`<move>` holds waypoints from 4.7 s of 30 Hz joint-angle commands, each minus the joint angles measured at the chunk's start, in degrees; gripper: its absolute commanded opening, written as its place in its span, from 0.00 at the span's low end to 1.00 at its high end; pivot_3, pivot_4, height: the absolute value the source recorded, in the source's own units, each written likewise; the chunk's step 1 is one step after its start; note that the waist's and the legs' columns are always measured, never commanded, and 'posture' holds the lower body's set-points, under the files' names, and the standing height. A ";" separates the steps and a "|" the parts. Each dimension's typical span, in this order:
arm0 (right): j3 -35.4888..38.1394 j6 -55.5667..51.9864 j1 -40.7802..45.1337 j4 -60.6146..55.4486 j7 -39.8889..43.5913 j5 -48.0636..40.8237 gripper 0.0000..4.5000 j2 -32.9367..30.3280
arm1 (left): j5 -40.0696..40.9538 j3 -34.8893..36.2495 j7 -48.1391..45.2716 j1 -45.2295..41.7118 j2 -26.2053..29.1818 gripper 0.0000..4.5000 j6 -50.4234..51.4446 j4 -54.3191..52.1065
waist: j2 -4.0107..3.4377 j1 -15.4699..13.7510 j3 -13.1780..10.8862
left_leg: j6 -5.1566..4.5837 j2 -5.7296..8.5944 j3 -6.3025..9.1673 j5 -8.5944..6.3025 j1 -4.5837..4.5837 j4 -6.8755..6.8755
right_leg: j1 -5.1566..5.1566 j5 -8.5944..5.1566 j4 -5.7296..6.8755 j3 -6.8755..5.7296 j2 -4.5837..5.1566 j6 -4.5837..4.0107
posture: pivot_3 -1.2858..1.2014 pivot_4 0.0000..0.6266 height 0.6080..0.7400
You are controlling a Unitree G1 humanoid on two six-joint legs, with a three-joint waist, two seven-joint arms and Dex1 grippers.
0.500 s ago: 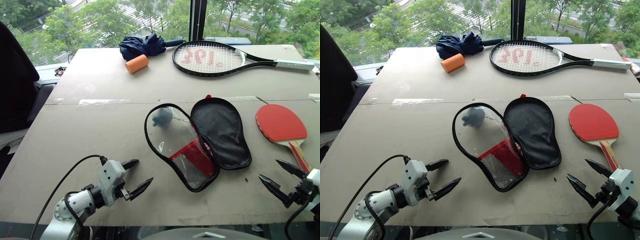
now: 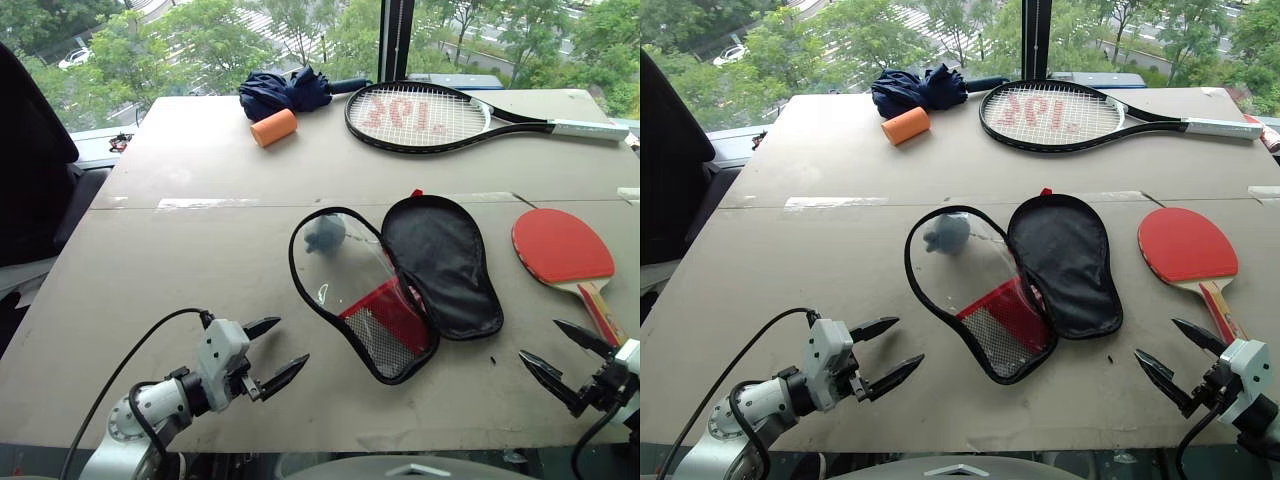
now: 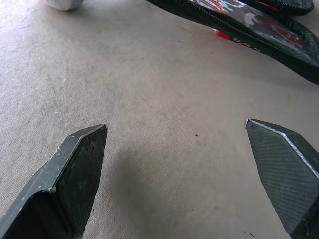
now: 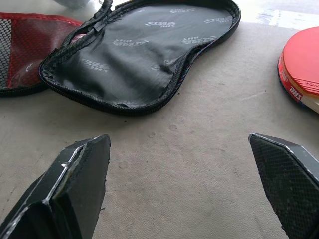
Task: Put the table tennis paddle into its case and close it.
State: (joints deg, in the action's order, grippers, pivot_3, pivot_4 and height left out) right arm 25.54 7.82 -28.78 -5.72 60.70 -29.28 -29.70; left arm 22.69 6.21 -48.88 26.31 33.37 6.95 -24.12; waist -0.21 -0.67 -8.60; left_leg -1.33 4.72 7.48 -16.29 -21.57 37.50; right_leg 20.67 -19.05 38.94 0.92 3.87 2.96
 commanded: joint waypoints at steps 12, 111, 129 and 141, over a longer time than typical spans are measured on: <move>5.54 -0.61 4.64 -2.08 -6.51 -4.84 0.99 0.06 | 7.79 2.26 -5.46 -2.51 2.98 1.00 1.03 -4.22 | -0.01 0.02 0.01 | 0.01 0.00 0.00 0.00 0.00 0.00 | 0.00 0.00 0.01 0.00 0.00 0.00 | 0.52 0.24 1.00; -8.94 -92.76 30.64 -52.24 -59.00 -11.38 0.22 1.71 | 22.55 9.11 -20.12 -42.86 22.62 1.00 25.50 2.79 | -0.04 1.27 -0.02 | -0.07 -0.01 0.12 -0.03 -0.54 0.66 | 0.28 0.05 0.04 -0.07 -0.13 0.09 | 0.52 0.24 1.00; -21.05 -92.45 33.02 -47.94 -63.65 -0.08 0.22 9.76 | 21.64 8.16 -20.60 -43.87 22.12 1.00 25.07 3.40 | -0.04 1.80 -0.02 | 0.02 -0.03 -0.10 0.02 -0.52 0.66 | 0.75 0.04 0.73 0.23 -0.19 0.08 | 0.52 0.24 1.00; -6.97 -83.34 32.02 -49.18 -47.27 -6.23 0.99 4.88 | 24.12 10.27 -19.58 -38.80 21.91 1.00 27.34 0.28 | -0.03 1.87 -0.02 | 0.01 -0.05 -0.32 0.02 -0.59 0.66 | 0.91 0.04 0.87 0.46 -0.21 0.08 | 0.52 0.24 1.00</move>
State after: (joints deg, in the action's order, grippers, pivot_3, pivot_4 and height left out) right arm 14.83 -77.85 3.78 -53.02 9.81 -33.18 -24.13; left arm 45.29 13.88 -68.53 -12.86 54.89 34.07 -21.90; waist -0.24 1.20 -8.61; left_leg -1.32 4.67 7.17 -16.27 -22.18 38.17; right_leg 21.57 -19.00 39.78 1.37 3.66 3.04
